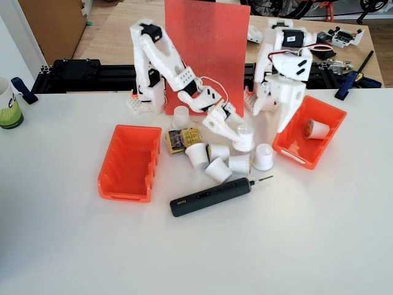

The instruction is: Sort the coffee pods, blue into left, red into right

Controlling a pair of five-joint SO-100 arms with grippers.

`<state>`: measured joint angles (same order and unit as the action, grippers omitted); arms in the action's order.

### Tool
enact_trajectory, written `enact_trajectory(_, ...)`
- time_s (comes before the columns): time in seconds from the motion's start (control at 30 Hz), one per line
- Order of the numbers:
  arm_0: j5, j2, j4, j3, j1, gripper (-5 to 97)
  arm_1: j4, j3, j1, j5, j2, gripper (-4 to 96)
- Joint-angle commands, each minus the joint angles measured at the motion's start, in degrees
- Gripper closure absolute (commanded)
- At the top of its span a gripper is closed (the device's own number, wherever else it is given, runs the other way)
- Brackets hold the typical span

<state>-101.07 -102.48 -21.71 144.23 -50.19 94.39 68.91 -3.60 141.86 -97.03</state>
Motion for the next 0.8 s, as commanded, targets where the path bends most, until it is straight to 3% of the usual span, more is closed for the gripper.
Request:
enact_trajectory(0.0,-5.45,-20.39,19.51,-4.13,0.53,78,-1.05,-0.18,0.26,0.35,0.35,57.6)
enact_trajectory(0.07,-10.37,-28.56,33.13,-8.61,0.44,79,-1.32,-0.18,0.18,0.44,0.70,57.6)
enact_trajectory(0.13,-19.34,-32.78,46.41,-14.33,0.35,79,-0.97,-0.18,0.18,1.49,0.79,57.6)
enact_trajectory(0.27,-34.28,-34.63,58.36,-21.45,0.79,79,-1.32,-0.18,0.18,3.87,0.97,57.7)
enact_trajectory(0.5,-47.72,-35.68,61.08,-22.50,2.55,78,-4.57,-0.18,0.35,6.77,1.76,58.0)
enact_trajectory(0.77,-50.71,-38.23,69.61,-25.84,6.15,78,-5.62,-0.18,-0.44,5.62,3.16,57.7)
